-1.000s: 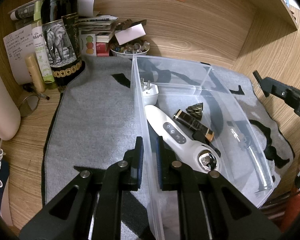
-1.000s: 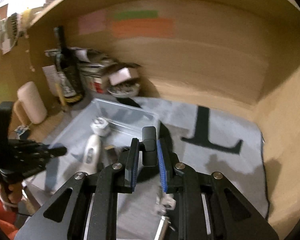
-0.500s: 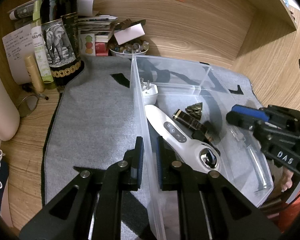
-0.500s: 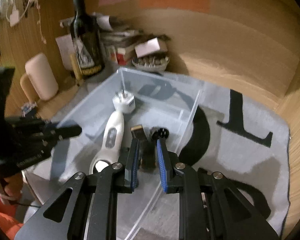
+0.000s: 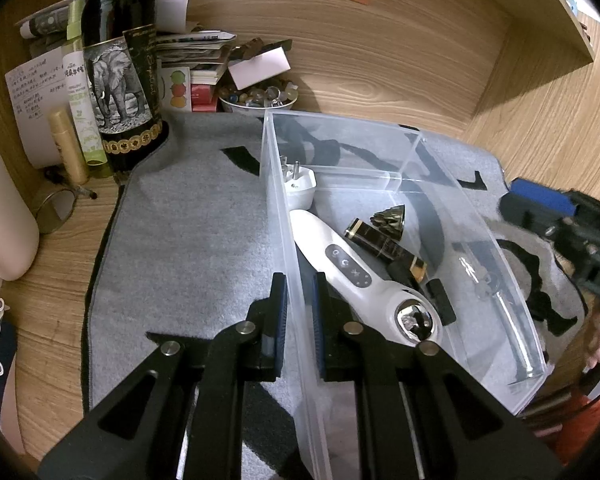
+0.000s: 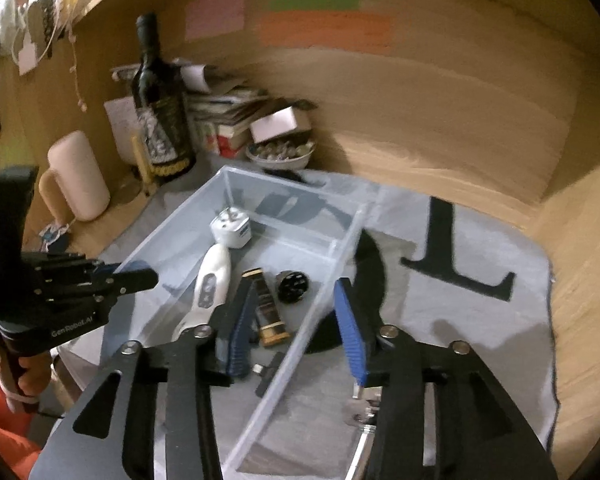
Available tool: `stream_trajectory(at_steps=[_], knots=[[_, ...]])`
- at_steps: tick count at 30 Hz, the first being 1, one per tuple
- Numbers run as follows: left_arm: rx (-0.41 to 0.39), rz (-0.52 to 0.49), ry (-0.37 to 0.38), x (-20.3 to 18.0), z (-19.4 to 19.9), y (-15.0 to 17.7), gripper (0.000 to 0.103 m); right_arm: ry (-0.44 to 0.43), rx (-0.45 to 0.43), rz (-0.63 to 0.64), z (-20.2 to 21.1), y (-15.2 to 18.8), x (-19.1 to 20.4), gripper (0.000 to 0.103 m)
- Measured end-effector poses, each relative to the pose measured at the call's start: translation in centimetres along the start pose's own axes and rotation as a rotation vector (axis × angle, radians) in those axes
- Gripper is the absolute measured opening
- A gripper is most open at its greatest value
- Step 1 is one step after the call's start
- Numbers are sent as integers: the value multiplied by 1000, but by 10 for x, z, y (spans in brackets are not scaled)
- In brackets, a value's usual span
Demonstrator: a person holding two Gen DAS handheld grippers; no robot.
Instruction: Organize rigid objects
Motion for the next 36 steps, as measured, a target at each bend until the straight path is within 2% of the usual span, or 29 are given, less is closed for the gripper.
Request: stream_trajectory(at_steps=[6, 11, 18, 26, 30, 34, 36], knots=[[0, 1, 0, 0, 0, 0, 11, 95, -35, -12, 20, 3, -25, 50], [0, 1, 1, 1, 0, 0, 11, 144, 7, -48, 17, 17, -46, 50], [1, -3, -2, 1, 0, 0, 11, 136, 146, -80, -18, 52, -56, 50], [3, 0, -1, 3, 1, 1, 11, 55, 276, -132, -44, 86, -58, 51], [7, -1, -3, 3, 1, 2, 11, 50, 257, -106, -40, 90, -53, 59], [7, -2, -4, 3, 1, 2, 11, 66, 240, -95, -42, 91, -52, 59], [7, -2, -4, 3, 1, 3, 11, 83, 225, -98, -43, 90, -53, 51]])
Point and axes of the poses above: each gripper's, at about its wrist camera, not at the fingertips, and z roughly against the way its jaws point, x to its left, y to its underside, the point moved 2 cm from there along -z, roughly the way its jaws point, and after that the axes turned 4 degrees about -x, right-handed, at the moved point
